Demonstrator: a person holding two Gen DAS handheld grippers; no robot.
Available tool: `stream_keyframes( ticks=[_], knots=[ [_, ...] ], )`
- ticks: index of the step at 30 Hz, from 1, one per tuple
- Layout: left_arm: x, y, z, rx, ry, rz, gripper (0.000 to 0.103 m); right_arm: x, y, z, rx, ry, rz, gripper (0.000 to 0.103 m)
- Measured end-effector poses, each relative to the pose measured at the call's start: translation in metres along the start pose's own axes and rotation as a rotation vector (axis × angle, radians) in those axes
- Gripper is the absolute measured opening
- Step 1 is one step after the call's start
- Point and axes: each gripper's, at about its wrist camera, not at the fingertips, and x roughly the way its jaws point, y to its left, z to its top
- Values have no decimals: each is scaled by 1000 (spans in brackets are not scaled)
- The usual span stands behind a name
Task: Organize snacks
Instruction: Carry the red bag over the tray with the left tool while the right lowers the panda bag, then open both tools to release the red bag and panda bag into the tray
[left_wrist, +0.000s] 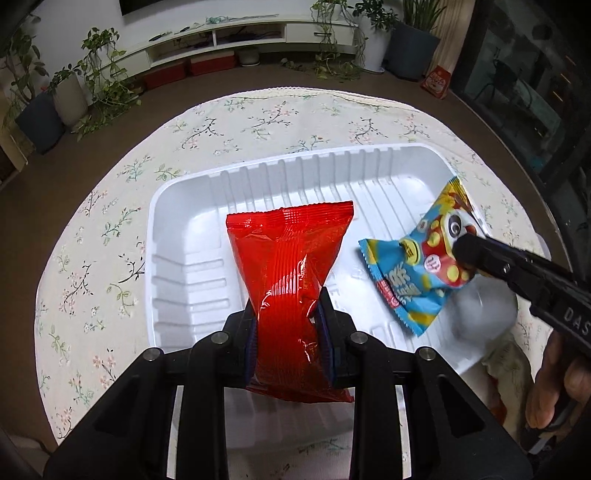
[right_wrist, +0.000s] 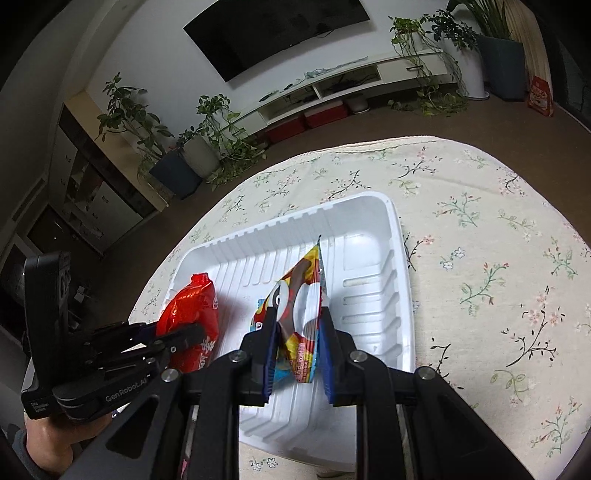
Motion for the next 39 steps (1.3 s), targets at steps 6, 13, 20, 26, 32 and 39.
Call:
stream_keyframes(
  ticks=[6,13,20,26,32,39],
  knots=[
    [-4,3,-1,-17,-14,29,66,2,-1,1,-2,12,11,36],
    [-40,8,-13,-31,-79,17,66,-24,7,6,-15,-36,42,58],
    [-117,33,-69,-87,-239,-36,71,-94,-20,11,-96,-243,-126,70],
    [-160,62,-161,-167,-327,-9,71,-88,-58,-15,-202,-170,-384,70],
    [-163,43,-239,-201,-307,-56,75,-103,-78,-37,-95,-136,-366,70],
    [-163,41,-289,-279,-385,-92,75,-87,-79,-81,-117,-65,-413,76]
  ],
)
